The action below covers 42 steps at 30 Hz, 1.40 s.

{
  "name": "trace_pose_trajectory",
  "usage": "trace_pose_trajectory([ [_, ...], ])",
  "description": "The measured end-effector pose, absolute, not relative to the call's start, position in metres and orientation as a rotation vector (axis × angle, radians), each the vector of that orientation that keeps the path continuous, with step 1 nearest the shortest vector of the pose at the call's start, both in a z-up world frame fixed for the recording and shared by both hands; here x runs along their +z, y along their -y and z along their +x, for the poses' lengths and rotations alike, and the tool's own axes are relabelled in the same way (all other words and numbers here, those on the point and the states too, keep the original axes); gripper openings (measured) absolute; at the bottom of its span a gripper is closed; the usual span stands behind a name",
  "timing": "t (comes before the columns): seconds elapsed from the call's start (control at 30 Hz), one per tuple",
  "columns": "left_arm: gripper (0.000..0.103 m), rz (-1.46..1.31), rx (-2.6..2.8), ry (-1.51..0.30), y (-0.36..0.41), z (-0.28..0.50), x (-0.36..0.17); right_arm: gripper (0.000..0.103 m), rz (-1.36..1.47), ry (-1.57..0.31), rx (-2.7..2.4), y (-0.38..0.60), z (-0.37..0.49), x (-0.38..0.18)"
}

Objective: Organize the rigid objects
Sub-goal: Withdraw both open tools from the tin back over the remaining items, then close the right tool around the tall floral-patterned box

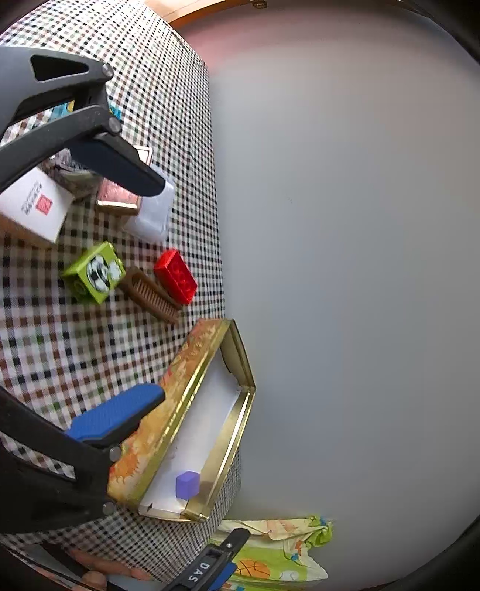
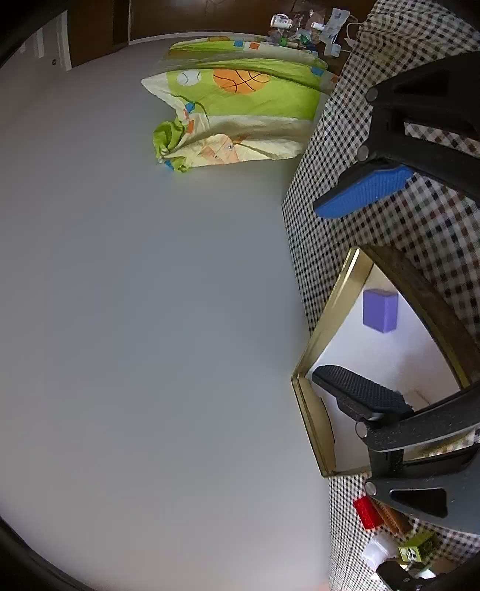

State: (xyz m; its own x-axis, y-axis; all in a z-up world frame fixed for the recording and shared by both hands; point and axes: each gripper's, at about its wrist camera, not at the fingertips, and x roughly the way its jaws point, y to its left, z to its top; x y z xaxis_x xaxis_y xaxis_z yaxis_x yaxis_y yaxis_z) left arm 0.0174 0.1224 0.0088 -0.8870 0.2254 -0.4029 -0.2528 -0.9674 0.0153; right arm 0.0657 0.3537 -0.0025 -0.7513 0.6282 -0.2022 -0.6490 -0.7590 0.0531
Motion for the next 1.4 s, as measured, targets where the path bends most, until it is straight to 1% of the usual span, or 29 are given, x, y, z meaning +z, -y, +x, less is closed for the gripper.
trace_pose_trajectory([
  [0.13,0.103,-0.600,2.838,-0.105,-0.110,0.017,0.008,0.084,-0.249,-0.193,2.456,-0.340,0.061,-0.004],
  [0.33,0.103,-0.595,2.863,-0.141,-0.087,0.014,0.006,0.084,-0.293,-0.185,2.520,-0.307,0.049,-0.006],
  [0.77,0.103,-0.631,2.963,-0.148,-0.027,-0.004,0.005,0.084,-0.440,-0.241,2.681,-0.241,0.022,-0.014],
  [0.93,0.102,-0.702,2.994,-0.093,0.008,-0.018,0.000,0.084,-0.581,-0.280,2.745,-0.210,0.008,-0.022],
  [1.13,0.103,-0.749,3.066,-0.076,0.040,-0.028,-0.003,0.084,-0.778,-0.307,2.844,-0.165,-0.009,-0.034],
  [1.4,0.102,-0.817,3.115,-0.062,0.065,-0.037,-0.009,0.084,-1.034,-0.356,2.872,-0.120,-0.032,-0.054],
])
